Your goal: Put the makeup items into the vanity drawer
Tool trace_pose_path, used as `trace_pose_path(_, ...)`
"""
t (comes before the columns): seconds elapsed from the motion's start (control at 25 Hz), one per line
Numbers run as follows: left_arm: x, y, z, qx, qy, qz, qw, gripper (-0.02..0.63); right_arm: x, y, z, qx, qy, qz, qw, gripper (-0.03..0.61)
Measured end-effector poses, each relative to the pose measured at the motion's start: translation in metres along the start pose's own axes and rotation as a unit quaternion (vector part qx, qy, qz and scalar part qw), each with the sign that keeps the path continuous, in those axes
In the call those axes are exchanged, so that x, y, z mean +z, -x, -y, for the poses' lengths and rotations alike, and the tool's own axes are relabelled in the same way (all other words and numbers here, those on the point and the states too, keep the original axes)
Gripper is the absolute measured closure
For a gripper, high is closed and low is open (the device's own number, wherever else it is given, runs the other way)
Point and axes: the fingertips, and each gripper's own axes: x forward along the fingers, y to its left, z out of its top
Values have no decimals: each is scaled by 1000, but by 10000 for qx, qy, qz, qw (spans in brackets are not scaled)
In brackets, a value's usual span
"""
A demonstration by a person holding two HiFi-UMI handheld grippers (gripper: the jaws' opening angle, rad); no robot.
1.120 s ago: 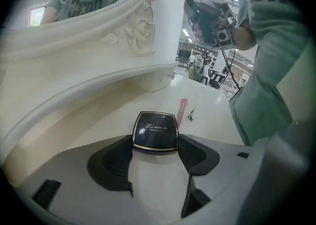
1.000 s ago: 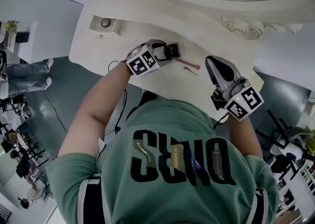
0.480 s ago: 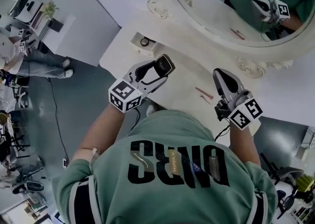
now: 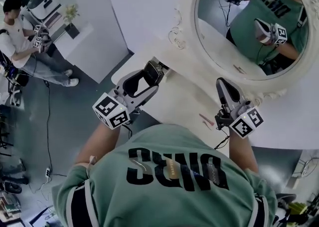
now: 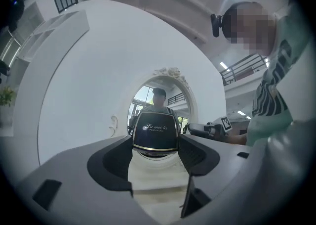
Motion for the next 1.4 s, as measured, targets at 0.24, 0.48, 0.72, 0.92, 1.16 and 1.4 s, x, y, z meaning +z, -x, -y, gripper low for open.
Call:
trace_pose_path(0.24,16,11,1,61,82,245,9996,318,3,-6,-5,88,81,-99,9999,570)
trace_pose_path(0.48,3,7,-5,147,158,131,9997,318,-2,-2,0,27,91,-226,9997,569)
trace_pose_path(0.72,-43,-7,-46,537,175,-876,9946,318,-18,5,6,-60,-38,-343,9994,569)
trace_pose_path(0.92,-110,-27,-114,1049,287,-2001,9737,318,-43,7,14,-98,-162,-462,9988,569)
trace_pose_path(1.16,-195,-59,-174,1446,378,-3173,9365,318,-79,4,39,-244,-470,-691,9962,569)
trace_pose_path(1.4,-251,-84,-212,1671,110,-3950,9033,318,-108,0,59,-348,-613,-858,9938,569)
